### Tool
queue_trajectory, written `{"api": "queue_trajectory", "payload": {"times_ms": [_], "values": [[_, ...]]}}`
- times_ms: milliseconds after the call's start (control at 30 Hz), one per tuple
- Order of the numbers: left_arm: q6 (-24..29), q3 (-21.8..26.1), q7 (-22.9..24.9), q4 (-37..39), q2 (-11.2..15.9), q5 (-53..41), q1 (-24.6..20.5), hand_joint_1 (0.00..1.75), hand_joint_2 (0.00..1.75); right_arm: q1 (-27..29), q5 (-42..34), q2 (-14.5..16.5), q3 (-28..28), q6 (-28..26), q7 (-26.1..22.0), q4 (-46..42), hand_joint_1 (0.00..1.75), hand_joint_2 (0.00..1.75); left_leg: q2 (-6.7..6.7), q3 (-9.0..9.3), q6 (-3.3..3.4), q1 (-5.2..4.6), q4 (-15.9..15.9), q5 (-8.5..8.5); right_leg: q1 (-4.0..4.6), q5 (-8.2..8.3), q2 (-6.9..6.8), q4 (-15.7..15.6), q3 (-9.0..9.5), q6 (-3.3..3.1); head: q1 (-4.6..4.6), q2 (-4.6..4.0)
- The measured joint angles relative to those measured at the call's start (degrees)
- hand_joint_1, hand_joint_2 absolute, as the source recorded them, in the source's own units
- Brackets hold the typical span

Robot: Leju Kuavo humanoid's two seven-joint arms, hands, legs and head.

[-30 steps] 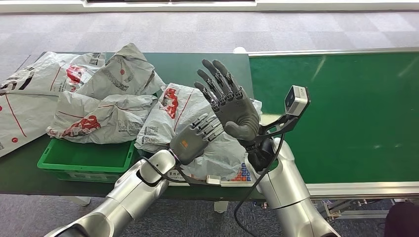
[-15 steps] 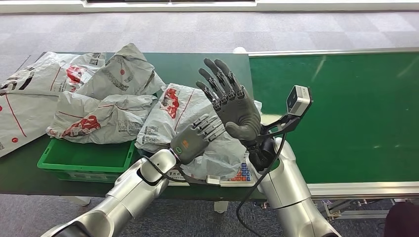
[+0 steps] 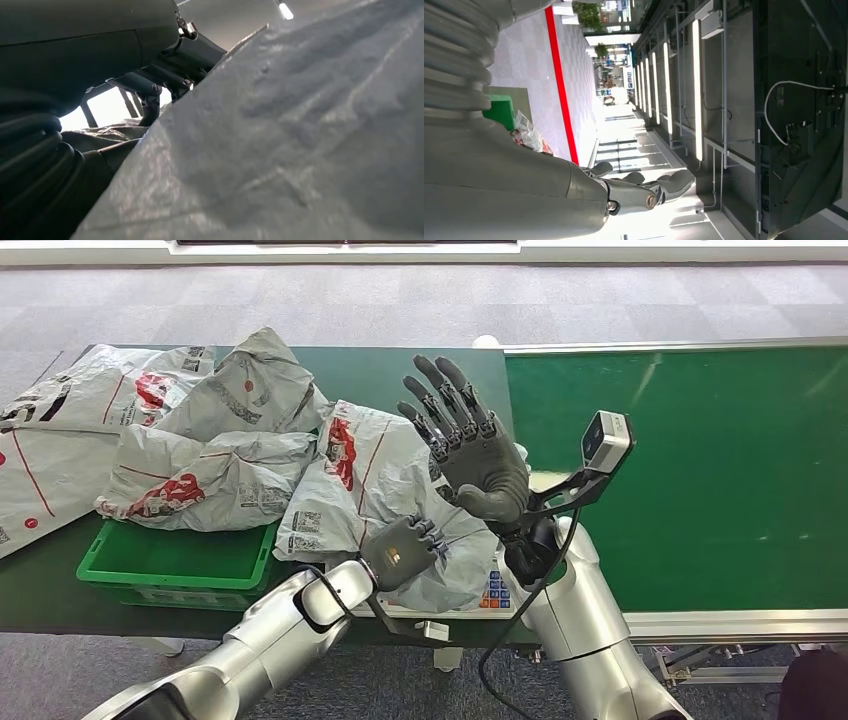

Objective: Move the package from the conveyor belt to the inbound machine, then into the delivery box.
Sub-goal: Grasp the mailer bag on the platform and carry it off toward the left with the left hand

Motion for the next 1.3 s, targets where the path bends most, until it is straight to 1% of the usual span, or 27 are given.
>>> {"api": "queue_trajectory", "payload": {"times_ms": [133, 300, 433, 533, 1300], "values": [[-0.25, -1.69, -0.27, 1.34, 0.01, 0.0, -0.88, 1.75, 1.75, 0.0, -0.3, 0.01, -0.01, 0.0, 0.68, 0.0, 0.0, 1.75, 0.0, 0.03, -0.02, 0.0, -0.01, -0.01, 0.04, -0.01, -0.02, 0.0, 0.04, -0.01, 0.0, 0.0], [0.02, -2.65, -0.27, 2.23, 0.01, 0.02, -1.16, 1.75, 1.75, -0.06, -0.41, 0.08, -0.01, 0.0, 0.9, 0.0, 0.0, 1.75, -0.07, 0.12, -0.04, 0.0, -0.03, -0.03, 0.08, -0.1, -0.08, 0.0, 0.17, -0.08, 0.0, 0.0], [2.58, -2.68, 0.93, 2.55, 0.29, 0.14, -1.09, 1.75, 1.75, -0.02, -0.43, 0.09, -0.01, 0.0, 1.02, 0.0, 0.0, 1.75, -0.08, 0.16, -0.04, 0.0, -0.04, -0.03, 0.08, -0.12, -0.14, 0.0, 0.19, -0.09, 0.0, 0.0], [3.41, -2.66, 1.18, 2.6, 0.58, 0.19, -1.04, 1.75, 1.75, 0.0, -0.43, 0.09, -0.01, 0.0, 1.08, 0.0, 0.0, 1.75, -0.08, 0.17, -0.04, 0.0, -0.04, -0.03, 0.08, -0.12, -0.14, 0.0, 0.19, -0.09, 0.0, 0.0], [3.76, -2.68, 1.21, 2.81, 1.05, 0.2, -1.03, 1.75, 1.75, 0.0, -0.43, 0.09, -0.01, 0.0, 1.13, 0.0, 0.0, 1.75, -0.08, 0.19, -0.04, 0.0, -0.04, -0.03, 0.08, -0.12, -0.15, 0.0, 0.21, -0.09, 0.0, 0.0]]}}
